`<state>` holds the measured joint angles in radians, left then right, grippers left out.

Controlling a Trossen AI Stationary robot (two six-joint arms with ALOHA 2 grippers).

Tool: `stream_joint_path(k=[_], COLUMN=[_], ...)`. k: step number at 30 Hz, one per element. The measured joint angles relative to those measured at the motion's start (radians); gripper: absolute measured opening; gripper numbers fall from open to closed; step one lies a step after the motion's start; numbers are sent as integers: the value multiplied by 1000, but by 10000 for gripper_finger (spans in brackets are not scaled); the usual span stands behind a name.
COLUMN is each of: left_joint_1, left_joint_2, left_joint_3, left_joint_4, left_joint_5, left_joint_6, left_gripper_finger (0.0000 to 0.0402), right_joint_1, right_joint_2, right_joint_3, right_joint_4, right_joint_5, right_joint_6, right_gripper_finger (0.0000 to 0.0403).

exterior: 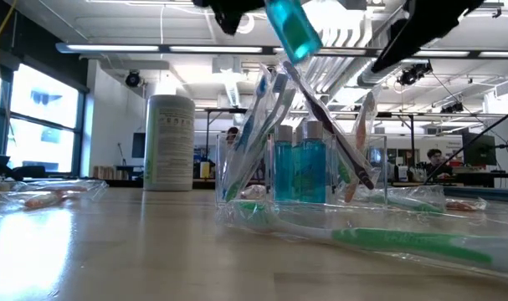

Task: Pick & Place toothbrushing station
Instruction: Put the blue mouthwash into the middle section of the transparent organizer

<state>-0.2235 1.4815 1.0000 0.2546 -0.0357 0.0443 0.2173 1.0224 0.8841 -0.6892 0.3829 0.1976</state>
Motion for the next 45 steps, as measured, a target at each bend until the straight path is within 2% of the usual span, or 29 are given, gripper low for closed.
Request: stream_joint_path(k=[7, 12, 16, 24, 34, 40, 45], left_joint_1=[68, 102, 98, 99, 99, 100, 100], left_joint_2=[66, 91, 100, 101, 127, 170, 171], left_joint_3=[2, 1, 2, 1, 2, 1, 2], left_joint_4=[-20, -33, -46, -109, -126, -82, -74], left_joint_5=[9, 91, 113, 45, 45, 72, 55], left_joint_6=[-24, -50, -50, -49, -27, -26, -24], left_gripper_finger=[90, 90, 90, 90, 90, 90, 96], right_joint_1=[-1, -1, -1, -1, -1, -1, -1], right_joint_2=[-77, -120, -136, -135, -135, -135, -134], right_joint_3=[-106, -137, -149, -150, -150, -150, -150], right_joint_4=[59, 70, 72, 73, 75, 74, 73], right_joint_5=[9, 8, 7, 7, 7, 7, 7], right_joint_6=[15, 16, 16, 16, 16, 16, 16], right_gripper_finger=[302, 302, 302, 302, 302, 302, 302])
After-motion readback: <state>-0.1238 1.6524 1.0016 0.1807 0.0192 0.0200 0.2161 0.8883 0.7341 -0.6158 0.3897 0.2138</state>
